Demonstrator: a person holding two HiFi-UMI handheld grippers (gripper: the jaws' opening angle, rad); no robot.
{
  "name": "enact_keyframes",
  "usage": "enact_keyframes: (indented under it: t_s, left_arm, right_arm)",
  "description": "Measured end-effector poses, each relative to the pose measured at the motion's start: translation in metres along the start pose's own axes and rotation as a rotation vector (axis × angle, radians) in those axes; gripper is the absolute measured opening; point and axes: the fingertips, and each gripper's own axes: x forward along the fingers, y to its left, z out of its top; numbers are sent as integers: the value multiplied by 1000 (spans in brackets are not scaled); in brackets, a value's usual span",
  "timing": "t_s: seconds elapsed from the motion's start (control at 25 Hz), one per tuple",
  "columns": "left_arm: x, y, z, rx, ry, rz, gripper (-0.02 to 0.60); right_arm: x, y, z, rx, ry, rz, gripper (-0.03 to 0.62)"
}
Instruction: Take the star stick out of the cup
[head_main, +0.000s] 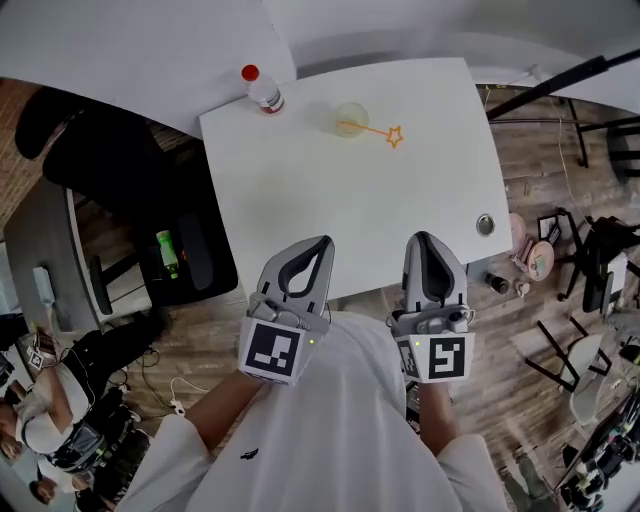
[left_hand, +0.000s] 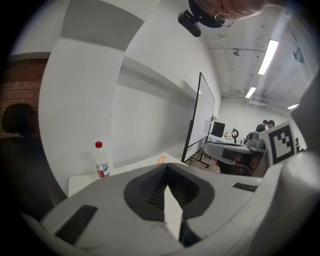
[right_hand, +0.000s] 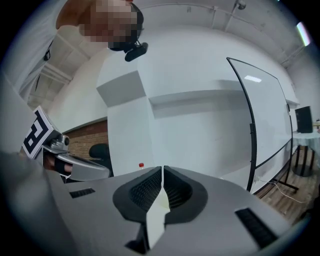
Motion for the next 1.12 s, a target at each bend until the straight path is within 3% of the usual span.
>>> enact_keyframes:
  t_s: [0.64,1.12]
  left_arm:
    - [45,14,-9,-46,54,81,-6]
    - [77,25,-23,-91,94,118,-6]
  right_arm:
    - [66,-27,-23,19,45,84,5]
    - [111,-42,-51,45,94,116,72]
